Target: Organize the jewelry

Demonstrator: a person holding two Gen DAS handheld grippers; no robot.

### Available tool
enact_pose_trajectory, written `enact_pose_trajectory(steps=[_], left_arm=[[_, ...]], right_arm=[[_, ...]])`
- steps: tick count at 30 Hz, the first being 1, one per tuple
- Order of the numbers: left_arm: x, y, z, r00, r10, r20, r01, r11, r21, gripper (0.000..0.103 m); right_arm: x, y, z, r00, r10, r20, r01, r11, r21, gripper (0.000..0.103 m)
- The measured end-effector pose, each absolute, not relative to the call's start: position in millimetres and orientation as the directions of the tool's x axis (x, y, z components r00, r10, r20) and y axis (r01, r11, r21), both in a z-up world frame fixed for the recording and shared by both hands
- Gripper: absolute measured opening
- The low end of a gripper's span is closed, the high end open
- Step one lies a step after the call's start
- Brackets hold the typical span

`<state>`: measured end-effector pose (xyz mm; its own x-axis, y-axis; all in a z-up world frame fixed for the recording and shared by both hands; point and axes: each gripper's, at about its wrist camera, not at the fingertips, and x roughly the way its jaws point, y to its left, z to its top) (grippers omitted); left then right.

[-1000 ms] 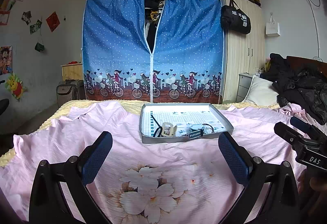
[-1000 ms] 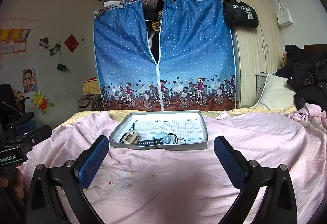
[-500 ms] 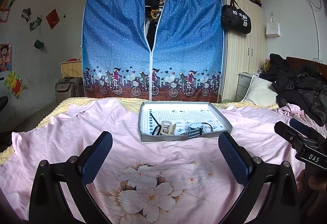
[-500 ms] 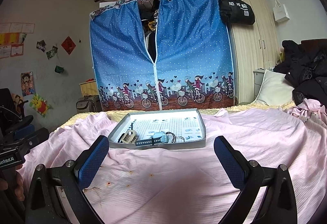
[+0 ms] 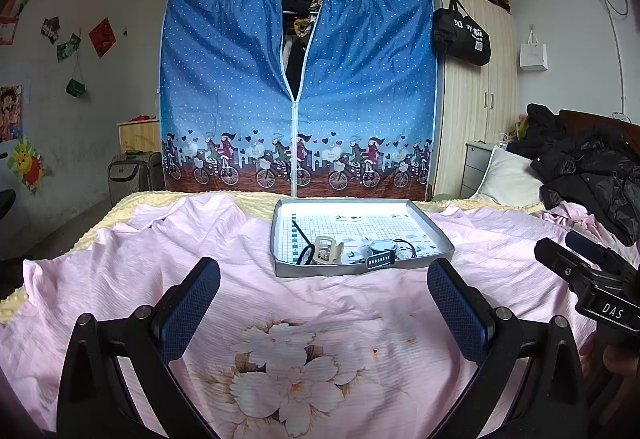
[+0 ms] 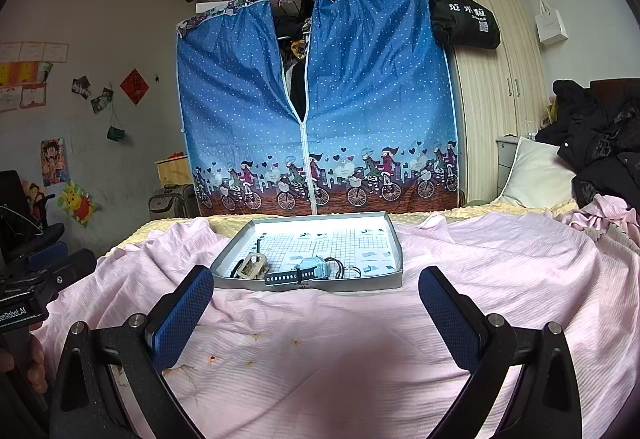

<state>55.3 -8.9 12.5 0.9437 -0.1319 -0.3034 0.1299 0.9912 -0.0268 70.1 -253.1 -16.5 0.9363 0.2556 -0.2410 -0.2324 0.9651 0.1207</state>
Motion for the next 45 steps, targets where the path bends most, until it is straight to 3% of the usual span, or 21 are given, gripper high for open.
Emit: enact_pose_trajectory(steps=[23,32,36,45], left_arm=[[54.0,-8.8,10.4,0.942,-0.131,-0.308,0.127,0.991,-0.031,0.102],[56.0,-14.8,5.5,0.94,0.014,-0.341,-0.006,1.0,0.025,0.102],[59.6,-12.8,0.5,0.924,0.02,-0.383,-0.017,1.0,0.012,0.102],[57.5,-9.0,0.8,0.926,0.023,-0.377,-0.024,1.0,0.001,0.102]], right_arm=[[70.4,-253.4,-17.4,0.935,0.256,-0.245,-0.233,0.965,0.121,0.103],[70.8,-255.6,-20.6,0.932,0.258,-0.254,-0.232,0.964,0.128,0.103],[71.8,-259.2,-23.8,0.931,0.257,-0.258,-0.228,0.964,0.138,0.103],[70.9,-261.3,-22.3,0.932,0.251,-0.263,-0.222,0.966,0.135,0.103]])
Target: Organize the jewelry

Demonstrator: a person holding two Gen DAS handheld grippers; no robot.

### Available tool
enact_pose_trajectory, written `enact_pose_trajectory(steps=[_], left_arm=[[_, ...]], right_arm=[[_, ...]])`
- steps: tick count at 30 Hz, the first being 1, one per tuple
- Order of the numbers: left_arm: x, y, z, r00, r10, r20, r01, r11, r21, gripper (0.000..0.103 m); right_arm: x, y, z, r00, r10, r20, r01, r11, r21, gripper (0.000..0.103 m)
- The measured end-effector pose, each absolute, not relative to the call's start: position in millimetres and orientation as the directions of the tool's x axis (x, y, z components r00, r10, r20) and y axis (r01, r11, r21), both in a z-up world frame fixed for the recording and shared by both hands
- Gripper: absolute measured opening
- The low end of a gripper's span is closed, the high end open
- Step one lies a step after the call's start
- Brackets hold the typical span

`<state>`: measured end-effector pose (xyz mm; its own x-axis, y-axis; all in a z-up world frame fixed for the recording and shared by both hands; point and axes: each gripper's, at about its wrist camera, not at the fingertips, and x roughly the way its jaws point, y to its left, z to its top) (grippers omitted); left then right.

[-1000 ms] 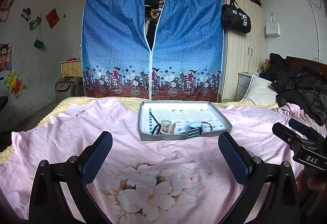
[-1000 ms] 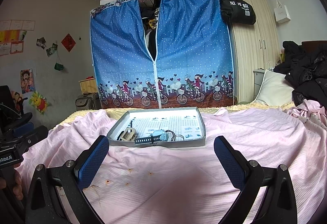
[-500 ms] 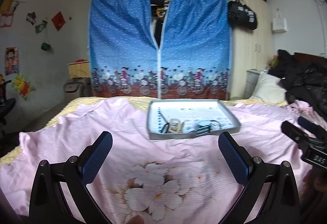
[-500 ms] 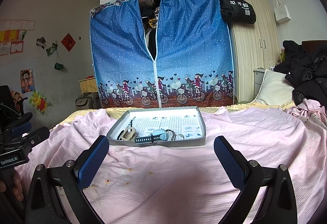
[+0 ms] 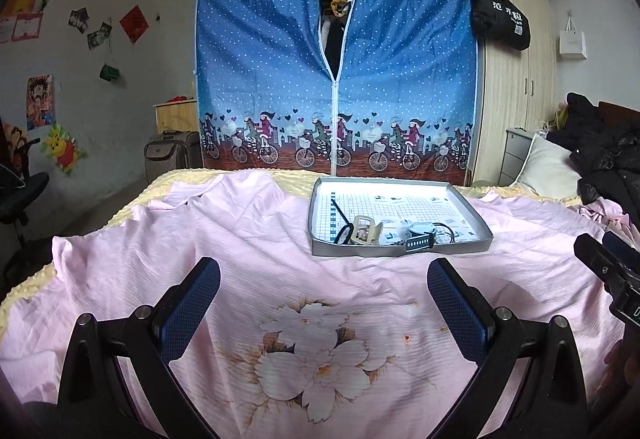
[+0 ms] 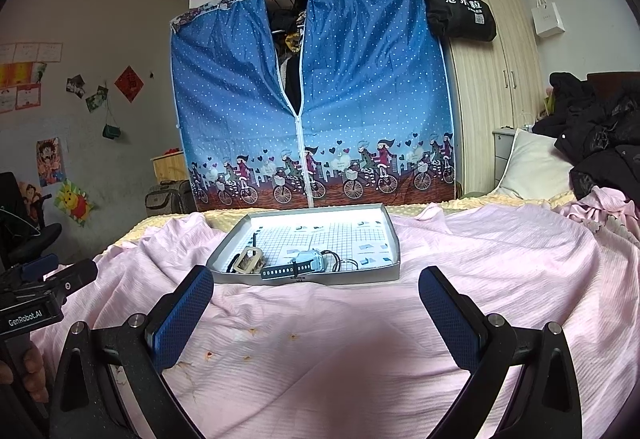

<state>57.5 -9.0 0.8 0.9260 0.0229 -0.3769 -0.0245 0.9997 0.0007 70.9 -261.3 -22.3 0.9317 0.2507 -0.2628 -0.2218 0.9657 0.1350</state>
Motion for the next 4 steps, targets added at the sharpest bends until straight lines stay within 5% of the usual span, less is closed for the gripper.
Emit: enact_pose_trajectory(steps=[4], left_arm=[[56.0,-9.6,1.5,0.929,0.025,-0.369,-0.024,1.0,0.007,0.102]], right_arm=[[70.9,-261.1,-22.3,0.932,0.25,-0.264,-0.221,0.966,0.136,0.103]])
